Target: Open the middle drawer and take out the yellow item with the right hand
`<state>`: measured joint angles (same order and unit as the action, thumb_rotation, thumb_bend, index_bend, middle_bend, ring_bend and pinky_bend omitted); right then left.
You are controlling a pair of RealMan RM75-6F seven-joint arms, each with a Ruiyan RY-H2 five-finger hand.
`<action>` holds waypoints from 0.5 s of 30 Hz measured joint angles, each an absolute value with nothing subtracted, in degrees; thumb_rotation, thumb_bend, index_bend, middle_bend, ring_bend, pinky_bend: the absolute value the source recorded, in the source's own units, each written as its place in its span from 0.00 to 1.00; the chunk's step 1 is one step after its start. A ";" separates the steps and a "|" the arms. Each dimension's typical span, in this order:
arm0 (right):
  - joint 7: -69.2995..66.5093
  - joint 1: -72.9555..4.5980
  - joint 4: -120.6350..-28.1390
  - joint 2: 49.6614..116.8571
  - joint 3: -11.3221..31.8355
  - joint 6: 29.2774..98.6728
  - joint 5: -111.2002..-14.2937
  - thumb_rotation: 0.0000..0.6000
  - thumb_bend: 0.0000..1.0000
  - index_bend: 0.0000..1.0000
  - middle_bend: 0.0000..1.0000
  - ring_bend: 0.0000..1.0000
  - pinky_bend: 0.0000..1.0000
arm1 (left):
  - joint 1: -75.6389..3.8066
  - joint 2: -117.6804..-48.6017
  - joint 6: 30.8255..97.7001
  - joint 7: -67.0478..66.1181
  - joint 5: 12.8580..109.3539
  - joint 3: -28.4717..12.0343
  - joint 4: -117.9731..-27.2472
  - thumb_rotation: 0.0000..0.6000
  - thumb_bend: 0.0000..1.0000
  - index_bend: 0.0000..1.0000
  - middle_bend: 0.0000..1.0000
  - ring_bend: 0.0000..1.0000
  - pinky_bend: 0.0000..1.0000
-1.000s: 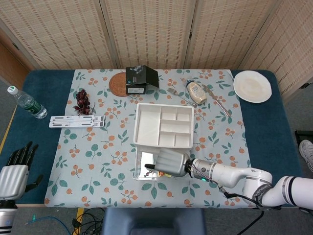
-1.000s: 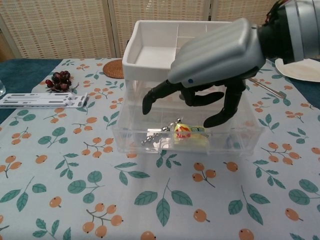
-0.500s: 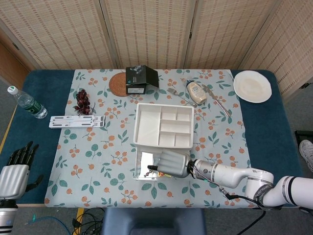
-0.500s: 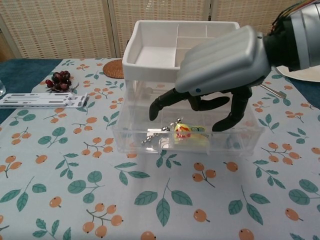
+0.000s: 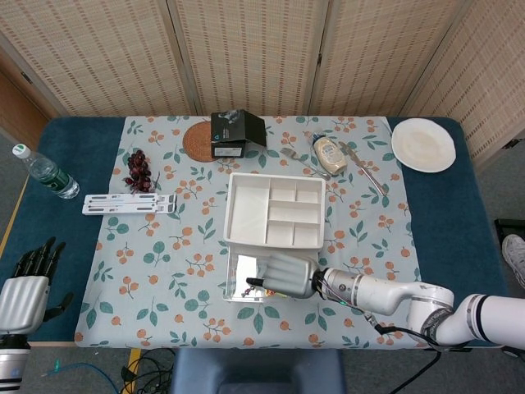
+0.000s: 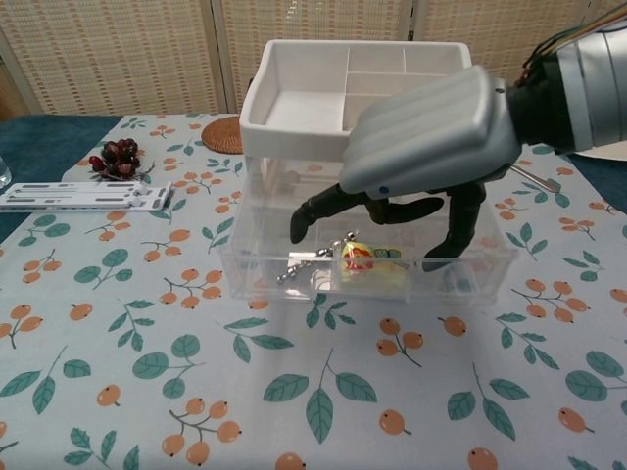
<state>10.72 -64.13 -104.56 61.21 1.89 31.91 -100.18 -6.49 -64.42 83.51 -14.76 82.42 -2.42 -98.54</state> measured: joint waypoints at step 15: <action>11.26 -65.36 -103.33 63.45 1.86 31.14 -99.08 1.00 0.28 0.27 0.89 1.00 1.00 | -5.98 -64.21 83.94 -14.36 82.31 -2.29 -98.24 1.00 0.26 0.00 0.00 0.09 0.11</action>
<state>11.26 -65.36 -103.33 63.45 1.86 31.14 -99.08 -5.98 -64.21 83.94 -14.36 82.31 -2.29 -98.24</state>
